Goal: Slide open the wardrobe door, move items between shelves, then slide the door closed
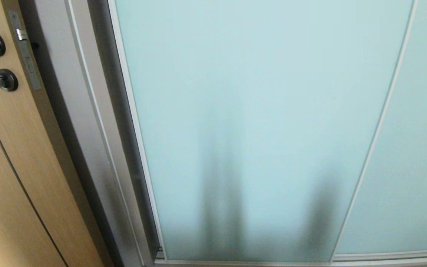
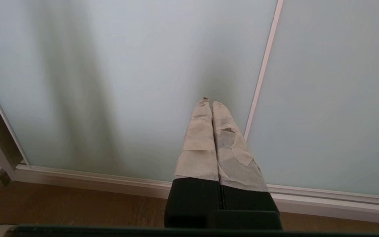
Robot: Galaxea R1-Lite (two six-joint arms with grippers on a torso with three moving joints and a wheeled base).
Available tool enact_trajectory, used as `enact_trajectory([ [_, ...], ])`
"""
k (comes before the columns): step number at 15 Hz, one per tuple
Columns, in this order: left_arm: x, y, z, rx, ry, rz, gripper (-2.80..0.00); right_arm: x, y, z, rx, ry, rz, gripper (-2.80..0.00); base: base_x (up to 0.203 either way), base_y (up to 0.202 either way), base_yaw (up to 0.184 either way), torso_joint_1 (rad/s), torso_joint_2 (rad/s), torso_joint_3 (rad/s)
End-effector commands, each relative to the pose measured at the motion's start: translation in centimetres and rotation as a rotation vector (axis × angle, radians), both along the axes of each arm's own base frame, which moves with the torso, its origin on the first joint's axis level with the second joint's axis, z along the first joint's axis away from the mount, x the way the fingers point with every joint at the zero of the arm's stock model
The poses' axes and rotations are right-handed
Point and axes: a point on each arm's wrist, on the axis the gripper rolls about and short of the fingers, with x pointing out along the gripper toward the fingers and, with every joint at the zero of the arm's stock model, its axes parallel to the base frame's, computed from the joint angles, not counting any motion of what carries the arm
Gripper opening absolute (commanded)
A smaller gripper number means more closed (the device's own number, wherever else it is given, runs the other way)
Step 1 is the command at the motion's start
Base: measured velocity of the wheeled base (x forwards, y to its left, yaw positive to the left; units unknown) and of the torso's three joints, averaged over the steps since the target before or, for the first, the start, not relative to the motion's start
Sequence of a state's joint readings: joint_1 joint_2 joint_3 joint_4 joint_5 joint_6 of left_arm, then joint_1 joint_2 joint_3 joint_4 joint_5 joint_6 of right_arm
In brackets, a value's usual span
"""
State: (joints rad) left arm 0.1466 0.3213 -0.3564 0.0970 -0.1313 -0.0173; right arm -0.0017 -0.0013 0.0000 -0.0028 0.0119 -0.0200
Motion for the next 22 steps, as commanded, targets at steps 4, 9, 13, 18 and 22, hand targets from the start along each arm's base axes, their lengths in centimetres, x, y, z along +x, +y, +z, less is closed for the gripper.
enact_trajectory([
  [4, -0.6, 0.4, -2.9, 0.117, 0.036, -0.118, -2.8, 0.0, 0.0, 0.0, 0.0, -0.001, 0.001, -2.8, 0.0, 0.0, 0.0, 0.0, 0.0, 0.0],
  [9, -0.9, 0.5, -8.4, 0.102, 0.025, -0.022, -2.8, 0.0, 0.0, 0.0, 0.0, -0.001, 0.001, -2.8, 0.0, 0.0, 0.0, 0.0, 0.0, 0.0],
  [13, -1.3, 0.4, -9.4, 0.07, -0.065, -0.019, -2.8, 0.0, 0.0, 0.0, 0.0, -0.001, 0.001, -2.8, 0.0, 0.0, 0.0, 0.0, 0.0, 0.0],
  [18, -1.3, 0.4, -9.4, 0.055, -0.066, -0.017, -2.8, 0.0, 0.0, 0.0, 0.0, -0.001, 0.001, -2.8, 0.0, 0.0, 0.0, 0.0, 0.0, 0.0],
  [22, -1.3, 0.4, -9.4, 0.053, -0.065, -0.017, -2.8, 0.0, 0.0, 0.0, -0.006, -0.002, 0.003, -2.8, 0.0, 0.0, 0.0, 0.0, 0.0, 0.0],
])
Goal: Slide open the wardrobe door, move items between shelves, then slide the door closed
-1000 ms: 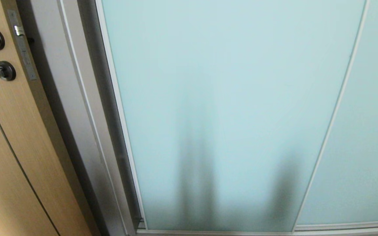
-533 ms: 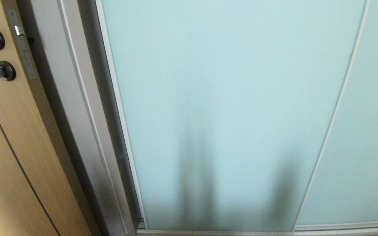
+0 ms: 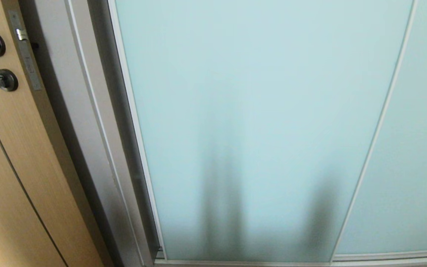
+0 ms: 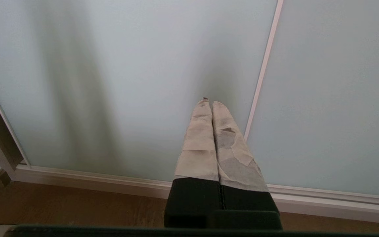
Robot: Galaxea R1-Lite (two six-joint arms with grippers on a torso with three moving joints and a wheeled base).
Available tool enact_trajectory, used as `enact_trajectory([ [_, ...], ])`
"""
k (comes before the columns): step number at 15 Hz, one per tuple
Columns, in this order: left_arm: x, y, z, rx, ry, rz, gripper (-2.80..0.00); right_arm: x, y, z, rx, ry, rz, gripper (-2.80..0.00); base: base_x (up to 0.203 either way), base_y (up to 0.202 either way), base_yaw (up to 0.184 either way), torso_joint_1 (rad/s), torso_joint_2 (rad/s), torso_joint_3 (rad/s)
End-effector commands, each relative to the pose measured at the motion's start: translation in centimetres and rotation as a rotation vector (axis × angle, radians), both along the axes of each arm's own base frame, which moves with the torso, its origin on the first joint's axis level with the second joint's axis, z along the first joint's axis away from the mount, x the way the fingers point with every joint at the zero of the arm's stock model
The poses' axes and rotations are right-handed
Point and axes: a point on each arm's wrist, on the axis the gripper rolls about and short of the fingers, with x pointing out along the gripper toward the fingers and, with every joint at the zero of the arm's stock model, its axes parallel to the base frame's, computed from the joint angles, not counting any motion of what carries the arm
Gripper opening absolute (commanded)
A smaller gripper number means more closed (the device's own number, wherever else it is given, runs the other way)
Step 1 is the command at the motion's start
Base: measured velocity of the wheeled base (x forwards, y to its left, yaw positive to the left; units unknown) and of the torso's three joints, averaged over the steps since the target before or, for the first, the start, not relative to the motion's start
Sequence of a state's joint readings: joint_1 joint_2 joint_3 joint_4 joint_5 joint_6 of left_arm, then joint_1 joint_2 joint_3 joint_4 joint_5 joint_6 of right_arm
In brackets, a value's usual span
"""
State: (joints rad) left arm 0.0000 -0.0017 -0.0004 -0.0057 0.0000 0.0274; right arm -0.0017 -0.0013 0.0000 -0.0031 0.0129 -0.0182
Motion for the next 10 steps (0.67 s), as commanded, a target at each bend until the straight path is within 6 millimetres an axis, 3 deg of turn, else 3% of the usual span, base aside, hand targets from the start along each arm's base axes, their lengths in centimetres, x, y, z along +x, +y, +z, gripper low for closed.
enact_trajectory([
  [1, 0.03, 0.0, -0.05, 0.0, 0.003, 0.0, -2.8, 0.01, 0.01, 0.02, -0.009, 0.0, 0.003, -2.8, 0.0, 0.0, 0.0, 0.0, 0.0, 0.0],
  [10, 0.03, 0.0, -0.06, 0.0, 0.005, 0.0, -2.8, 0.0, -0.01, 0.02, 0.02, -0.002, -0.002, -2.8, 0.0, 0.0, 0.0, 0.0, 0.0, 0.0],
])
